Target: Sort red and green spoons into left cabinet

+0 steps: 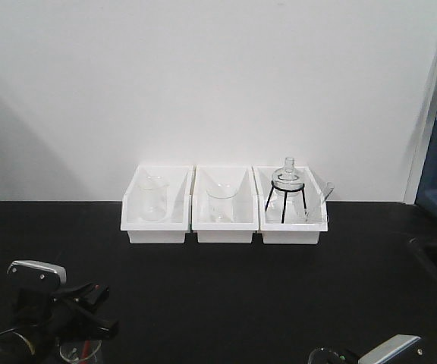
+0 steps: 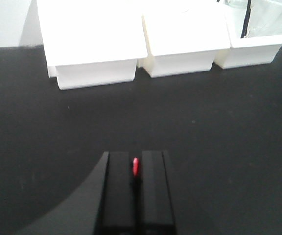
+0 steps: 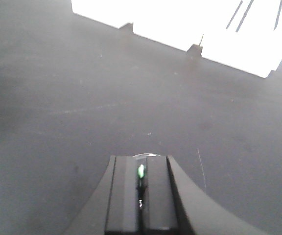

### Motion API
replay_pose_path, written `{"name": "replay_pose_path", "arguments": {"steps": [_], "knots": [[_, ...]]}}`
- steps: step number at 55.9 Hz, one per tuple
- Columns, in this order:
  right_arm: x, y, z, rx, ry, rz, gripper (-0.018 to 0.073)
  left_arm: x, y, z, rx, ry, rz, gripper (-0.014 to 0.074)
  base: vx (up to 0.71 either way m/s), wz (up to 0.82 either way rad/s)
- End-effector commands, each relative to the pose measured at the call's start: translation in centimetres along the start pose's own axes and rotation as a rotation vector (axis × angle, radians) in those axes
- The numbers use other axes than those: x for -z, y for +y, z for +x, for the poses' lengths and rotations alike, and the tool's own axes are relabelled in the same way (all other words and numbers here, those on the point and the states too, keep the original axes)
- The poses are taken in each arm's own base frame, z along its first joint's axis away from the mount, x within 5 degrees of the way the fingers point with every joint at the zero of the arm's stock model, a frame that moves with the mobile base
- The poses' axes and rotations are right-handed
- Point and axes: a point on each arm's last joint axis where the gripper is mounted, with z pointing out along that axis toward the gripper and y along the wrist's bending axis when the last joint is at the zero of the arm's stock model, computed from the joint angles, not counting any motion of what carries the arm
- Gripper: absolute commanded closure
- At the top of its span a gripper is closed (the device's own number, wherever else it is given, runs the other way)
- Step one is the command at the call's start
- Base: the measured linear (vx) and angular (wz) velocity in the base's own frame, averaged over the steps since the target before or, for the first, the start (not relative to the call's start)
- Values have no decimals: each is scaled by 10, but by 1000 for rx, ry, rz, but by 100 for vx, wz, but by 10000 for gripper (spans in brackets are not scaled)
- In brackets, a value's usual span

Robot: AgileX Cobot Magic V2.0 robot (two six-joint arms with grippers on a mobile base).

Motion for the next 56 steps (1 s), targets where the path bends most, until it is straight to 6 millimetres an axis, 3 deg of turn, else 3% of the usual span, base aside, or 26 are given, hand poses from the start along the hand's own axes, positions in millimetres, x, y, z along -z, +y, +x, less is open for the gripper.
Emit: {"name": "replay_pose_path", "arguments": {"steps": [1, 29, 36, 43, 50, 56], "knots": [[3, -4, -25, -12, -160, 21, 565, 10, -5, -47, -5, -208, 17, 489, 0, 0], [43, -10, -70, -35, -211, 94, 562, 52, -14, -104, -36, -295, 0, 500, 0, 0], [48, -14, -97, 4, -157, 86, 562, 72, -23, -125, 64, -357, 34, 538, 0, 0], [50, -19, -133, -121, -193, 85, 562, 95, -40, -130, 61, -359, 88, 579, 0, 0], [47, -4, -157, -155, -166, 27, 562, 117, -58, -129, 35, -360, 145, 596, 0, 0], [42, 16, -166, -138, -129, -41, 562, 130, -66, -130, 29, -361, 167, 596, 0, 0]]}}
